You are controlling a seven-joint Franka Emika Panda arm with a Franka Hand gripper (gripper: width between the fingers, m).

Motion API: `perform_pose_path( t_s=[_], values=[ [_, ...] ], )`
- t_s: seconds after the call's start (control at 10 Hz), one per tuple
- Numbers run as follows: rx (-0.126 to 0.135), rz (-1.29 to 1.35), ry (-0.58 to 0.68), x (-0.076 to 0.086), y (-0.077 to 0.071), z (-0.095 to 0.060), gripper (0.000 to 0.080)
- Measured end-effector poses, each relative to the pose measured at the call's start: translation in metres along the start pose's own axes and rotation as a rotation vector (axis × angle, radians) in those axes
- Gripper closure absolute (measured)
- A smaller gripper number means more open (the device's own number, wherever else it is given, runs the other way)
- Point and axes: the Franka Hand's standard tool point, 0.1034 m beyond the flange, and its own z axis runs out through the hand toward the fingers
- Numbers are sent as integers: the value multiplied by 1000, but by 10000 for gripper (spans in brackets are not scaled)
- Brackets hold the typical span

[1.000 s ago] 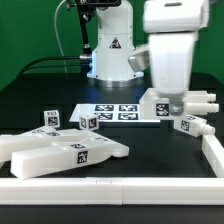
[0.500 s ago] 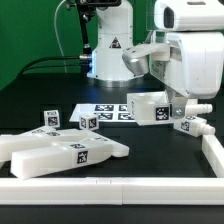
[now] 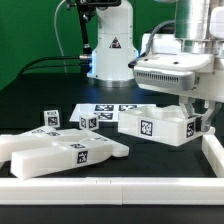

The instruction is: Assemble chair

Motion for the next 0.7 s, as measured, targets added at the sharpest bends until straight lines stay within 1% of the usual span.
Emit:
perform_pose_path(
  t_s=[0.1,0.2,0.3,0.4,0.5,0.7],
  values=[
    [6,-66,-8,-2,-2,1,770],
    [16,-204,-23,-2,-3,4,770],
    [26,-361,-33,3,-1,13,770],
    [33,-459,-26,11,1,21,770],
    [37,-526,-23,17,4,24,770],
    [39,-507,-23,15,2,25,770]
  ],
)
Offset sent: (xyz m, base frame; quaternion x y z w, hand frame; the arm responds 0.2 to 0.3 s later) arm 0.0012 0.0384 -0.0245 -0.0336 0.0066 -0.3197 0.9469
